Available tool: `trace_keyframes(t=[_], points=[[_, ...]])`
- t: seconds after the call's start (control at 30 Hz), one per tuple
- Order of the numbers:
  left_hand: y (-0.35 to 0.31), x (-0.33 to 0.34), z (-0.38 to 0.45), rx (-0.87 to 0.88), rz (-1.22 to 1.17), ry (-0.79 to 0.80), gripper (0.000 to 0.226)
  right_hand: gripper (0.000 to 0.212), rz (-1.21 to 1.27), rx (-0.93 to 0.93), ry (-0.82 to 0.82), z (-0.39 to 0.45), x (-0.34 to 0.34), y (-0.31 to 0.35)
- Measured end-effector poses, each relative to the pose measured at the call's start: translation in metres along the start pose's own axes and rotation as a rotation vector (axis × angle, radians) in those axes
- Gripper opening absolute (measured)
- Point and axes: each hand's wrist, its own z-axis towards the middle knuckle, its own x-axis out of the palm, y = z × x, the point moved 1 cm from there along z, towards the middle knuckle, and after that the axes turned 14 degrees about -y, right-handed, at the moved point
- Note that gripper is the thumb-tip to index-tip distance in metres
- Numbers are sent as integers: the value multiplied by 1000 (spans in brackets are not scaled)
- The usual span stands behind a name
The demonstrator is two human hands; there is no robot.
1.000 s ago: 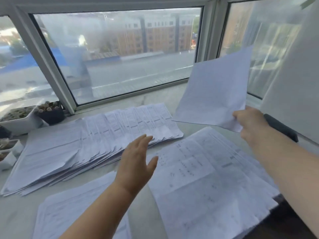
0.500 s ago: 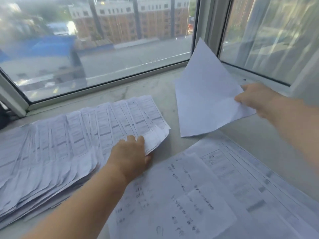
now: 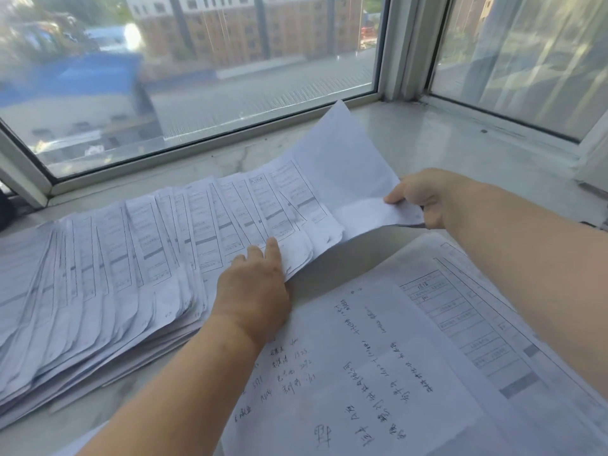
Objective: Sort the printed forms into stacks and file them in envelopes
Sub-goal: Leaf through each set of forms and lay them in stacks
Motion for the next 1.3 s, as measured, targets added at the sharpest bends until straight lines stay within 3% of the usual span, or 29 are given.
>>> trace_keyframes(t=[0.17, 0.27, 0.43, 0.57, 0.63, 0.7, 0.77, 0.83, 0.97, 1.1, 1.3], points=[[13, -3, -9, -182, -386, -172, 58, 34, -233, -110, -21, 6, -15, 10], [19, -6, -20, -190, -595, -279, 57, 32, -228, -92, 57, 4, -4, 6], [17, -6, -18, -129, -598, -292, 57, 34, -156, -126, 222, -16, 45, -3], [12, -5, -15, -37, -299, -64, 59, 32, -215, -209, 160, -16, 57, -2], [8, -6, -13, 32, -130, 45, 72, 41, -191, -285, 5, -13, 48, -3], [7, -9, -6, 28, -123, 134, 76, 38, -80, -340, -183, -20, 35, -5], [9, -17, 4, 1, -207, 249, 68, 22, 31, -375, -225, -46, 25, -8], [14, -29, 6, 6, -282, 289, 62, 9, 135, -384, -144, -87, 20, -16], [28, -65, -33, 75, -385, 20, 57, 13, 209, -319, 166, -202, 15, -51], [58, -94, -127, 76, -499, -101, 43, 15, 99, -281, 440, -315, 26, -100], [100, -121, -301, -16, -598, -96, 19, 14, -130, -326, 413, -413, 49, -170]])
